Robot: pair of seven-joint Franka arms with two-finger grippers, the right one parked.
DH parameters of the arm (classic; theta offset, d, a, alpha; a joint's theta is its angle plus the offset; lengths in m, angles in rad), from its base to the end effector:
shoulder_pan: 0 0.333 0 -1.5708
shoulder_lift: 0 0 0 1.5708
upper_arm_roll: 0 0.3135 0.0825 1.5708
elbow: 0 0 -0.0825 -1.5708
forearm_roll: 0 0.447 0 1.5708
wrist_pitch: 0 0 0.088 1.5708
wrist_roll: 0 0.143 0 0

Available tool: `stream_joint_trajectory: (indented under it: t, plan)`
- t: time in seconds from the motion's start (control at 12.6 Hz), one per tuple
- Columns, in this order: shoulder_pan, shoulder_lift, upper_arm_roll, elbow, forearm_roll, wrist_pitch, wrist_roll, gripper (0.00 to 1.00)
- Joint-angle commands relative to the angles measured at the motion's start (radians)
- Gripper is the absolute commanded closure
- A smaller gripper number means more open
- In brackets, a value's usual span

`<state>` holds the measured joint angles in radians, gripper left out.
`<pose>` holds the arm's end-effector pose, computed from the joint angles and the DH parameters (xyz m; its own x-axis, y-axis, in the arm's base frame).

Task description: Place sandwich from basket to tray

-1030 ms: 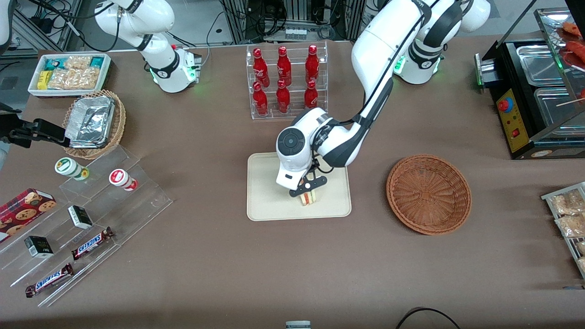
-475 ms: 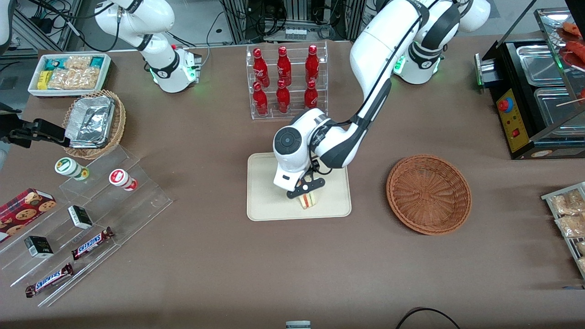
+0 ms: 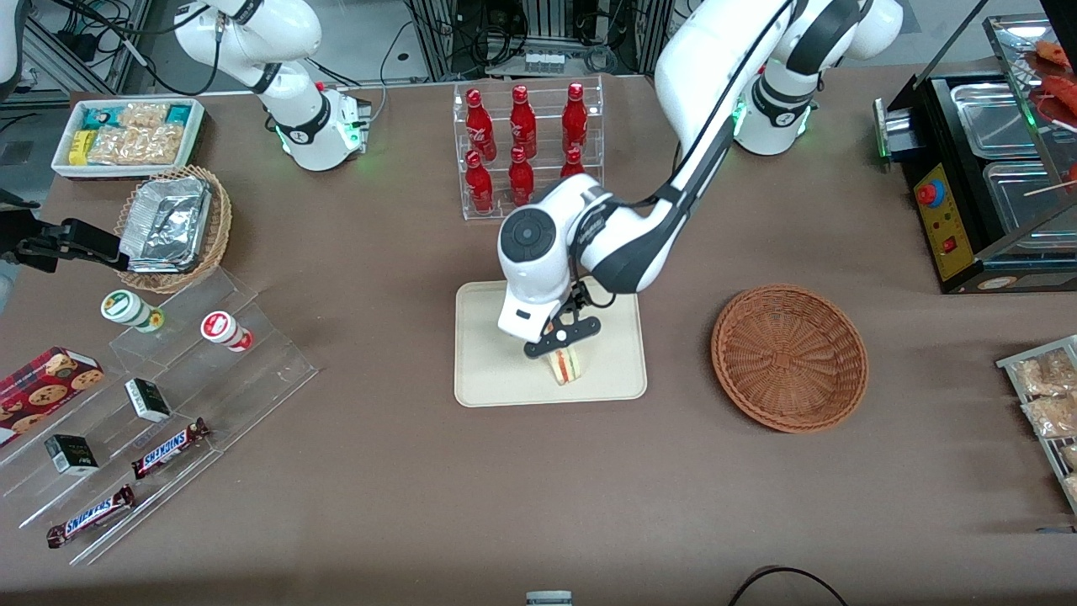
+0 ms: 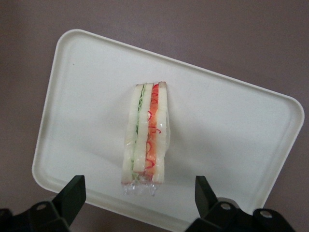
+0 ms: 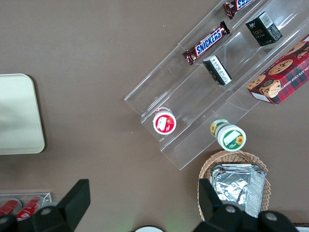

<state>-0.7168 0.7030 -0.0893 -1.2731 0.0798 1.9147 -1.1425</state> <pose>0.5610 -0.5537 0.2717 0.9470 0.3211 -0.0101 0.3200 -0.9455 -0.0600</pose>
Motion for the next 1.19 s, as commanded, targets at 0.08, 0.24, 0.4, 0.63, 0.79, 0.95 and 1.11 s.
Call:
stream_joint_trajectory:
  t: [0.08,0.24,0.4,0.63,0.79,0.95,1.11]
  plan:
    - [0.057,-0.123,0.011,-0.023,-0.028,-0.086,0.131,0.0]
    - [0.133,-0.189,0.014,-0.035,-0.031,-0.132,0.161,0.0]
    - [0.194,-0.227,0.011,-0.042,-0.037,-0.222,0.309,0.0]
    - [0.339,-0.286,0.014,-0.064,-0.081,-0.299,0.574,0.0]
    - [0.433,-0.33,0.014,-0.098,-0.098,-0.338,0.789,0.0]
    - [0.511,-0.364,0.014,-0.123,-0.098,-0.37,0.843,0.0]
    - [0.568,-0.391,0.014,-0.124,-0.097,-0.39,0.898,0.0]
